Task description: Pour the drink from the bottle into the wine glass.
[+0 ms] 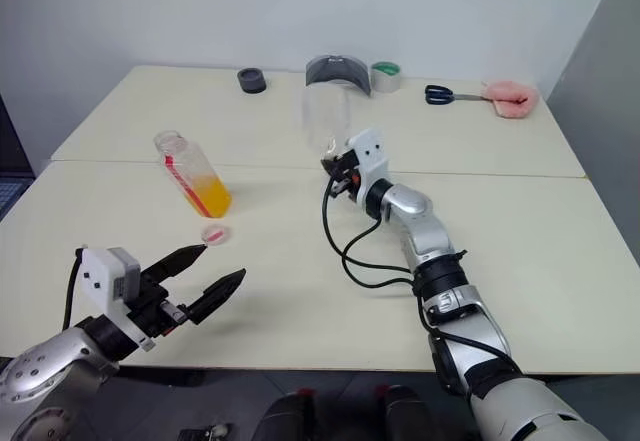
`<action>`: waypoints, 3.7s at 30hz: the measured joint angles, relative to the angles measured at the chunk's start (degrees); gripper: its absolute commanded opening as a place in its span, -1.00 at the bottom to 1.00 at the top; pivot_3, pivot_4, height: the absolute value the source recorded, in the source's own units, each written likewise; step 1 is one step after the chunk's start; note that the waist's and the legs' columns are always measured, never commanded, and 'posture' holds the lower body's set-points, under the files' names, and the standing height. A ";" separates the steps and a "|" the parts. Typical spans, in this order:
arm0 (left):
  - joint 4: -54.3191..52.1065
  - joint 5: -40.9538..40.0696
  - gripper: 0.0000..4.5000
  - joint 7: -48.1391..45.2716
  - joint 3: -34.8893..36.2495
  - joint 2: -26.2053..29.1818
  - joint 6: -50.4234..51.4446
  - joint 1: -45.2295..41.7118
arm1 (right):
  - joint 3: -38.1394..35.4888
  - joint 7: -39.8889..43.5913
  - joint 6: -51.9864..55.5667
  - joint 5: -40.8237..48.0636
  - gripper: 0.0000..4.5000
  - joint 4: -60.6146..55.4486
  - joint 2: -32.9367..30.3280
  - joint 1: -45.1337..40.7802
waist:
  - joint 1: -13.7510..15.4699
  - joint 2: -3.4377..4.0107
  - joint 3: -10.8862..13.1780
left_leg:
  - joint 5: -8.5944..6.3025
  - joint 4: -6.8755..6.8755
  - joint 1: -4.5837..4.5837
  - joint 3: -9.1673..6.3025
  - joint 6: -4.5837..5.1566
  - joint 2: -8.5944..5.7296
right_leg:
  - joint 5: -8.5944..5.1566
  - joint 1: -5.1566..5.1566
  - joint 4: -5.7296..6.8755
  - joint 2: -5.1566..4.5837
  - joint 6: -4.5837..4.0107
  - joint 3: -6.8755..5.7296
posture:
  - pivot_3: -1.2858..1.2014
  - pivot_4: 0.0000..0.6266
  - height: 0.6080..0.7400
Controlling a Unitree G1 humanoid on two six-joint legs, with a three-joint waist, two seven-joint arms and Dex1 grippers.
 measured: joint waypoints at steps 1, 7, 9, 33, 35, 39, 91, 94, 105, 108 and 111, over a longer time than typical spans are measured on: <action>-0.07 0.05 1.00 0.23 0.18 -0.27 -0.46 0.16 | 0.07 0.14 -0.52 -0.35 -0.95 1.79 0.01 -0.11 | 0.05 0.00 0.00 | 0.00 0.00 0.00 0.01 0.00 0.00 | 0.00 -0.01 0.00 0.02 0.00 -0.01 | 0.03 -0.52 1.00; -0.18 0.32 1.00 1.67 0.51 -1.01 -2.24 0.57 | -0.43 0.91 -4.61 -2.30 -0.95 10.50 -0.50 -2.69 | -0.18 0.01 0.01 | 0.00 -0.04 0.03 0.00 -0.01 0.10 | 0.00 -0.04 0.04 0.14 -0.02 0.02 | 0.03 -0.52 1.00; -0.17 0.33 1.00 1.99 0.58 -0.99 -2.39 0.64 | -0.94 1.14 -5.01 -2.24 -0.79 11.35 -0.58 -2.96 | -0.27 0.01 0.00 | 0.00 -0.04 0.02 0.00 -0.01 0.09 | 0.00 -0.04 0.04 0.14 -0.02 0.02 | 0.03 -0.52 1.00; 12.96 4.45 1.00 6.76 0.73 0.44 -3.58 -13.00 | -4.47 22.12 26.91 12.76 0.97 -47.26 -27.67 22.48 | 0.11 0.05 0.03 | -0.01 -0.08 0.00 -0.02 0.00 0.09 | -0.02 -0.03 0.00 0.10 0.01 0.02 | 0.03 -0.52 1.00; 13.82 4.78 1.00 7.66 1.04 0.28 -4.20 -13.89 | -6.51 24.52 32.24 18.97 0.97 -55.31 -31.50 23.91 | -0.14 0.04 0.02 | -0.01 -0.09 0.02 -0.04 0.00 0.13 | -0.03 -0.01 0.00 0.15 0.03 0.01 | 0.03 -0.52 1.00; 16.93 6.79 1.00 9.00 1.44 0.27 -5.21 -15.10 | -10.40 24.90 40.03 28.89 0.97 -63.36 -34.34 24.83 | -0.18 0.02 0.02 | 0.00 -0.04 0.04 -0.04 0.00 0.12 | -0.07 0.00 0.00 0.23 0.10 0.03 | 0.03 -0.52 1.00; 78.24 21.23 0.75 -0.72 -8.37 1.17 -34.29 -55.59 | -16.59 -2.97 48.20 50.20 1.00 -75.09 -35.39 22.76 | 0.58 -0.04 0.00 | 0.00 -0.05 -0.08 -0.02 0.00 0.08 | -0.01 -0.03 -0.06 0.20 0.04 -0.02 | 0.03 -0.52 1.00; 81.00 21.47 0.35 -1.16 -8.61 1.06 -35.29 -56.67 | -16.60 -2.93 47.83 50.16 1.00 -75.11 -35.84 24.08 | 0.60 -0.05 -0.01 | 0.00 -0.05 -0.10 -0.04 0.00 0.08 | -0.01 -0.03 -0.06 0.20 0.03 -0.04 | 0.03 -0.52 1.00; 83.49 21.76 -0.24 -1.47 -8.66 1.05 -36.77 -58.05 | -16.59 -2.99 46.41 49.45 1.00 -75.08 -36.00 24.61 | 0.55 -0.05 -0.01 | 0.00 -0.05 -0.10 -0.04 0.00 0.09 | -0.01 -0.03 -0.05 0.21 0.04 -0.04 | 0.03 -0.52 1.00; 83.49 22.02 -0.24 -1.37 -8.68 1.04 -36.76 -58.14 | -16.55 -3.23 45.60 49.00 1.00 -75.08 -35.98 24.61 | 0.55 -0.05 -0.01 | 0.00 -0.05 -0.10 -0.04 0.00 0.09 | -0.01 -0.03 -0.05 0.21 0.03 -0.04 | 0.03 -0.52 1.00; 83.58 22.34 -0.24 -1.32 -8.76 1.04 -36.76 -58.34 | -16.38 -3.69 44.92 48.30 1.00 -75.05 -35.91 24.61 | 0.55 -0.05 -0.01 | 0.00 -0.04 -0.10 -0.04 0.00 0.09 | -0.01 -0.03 -0.05 0.21 0.03 -0.04 | 0.03 -0.52 1.00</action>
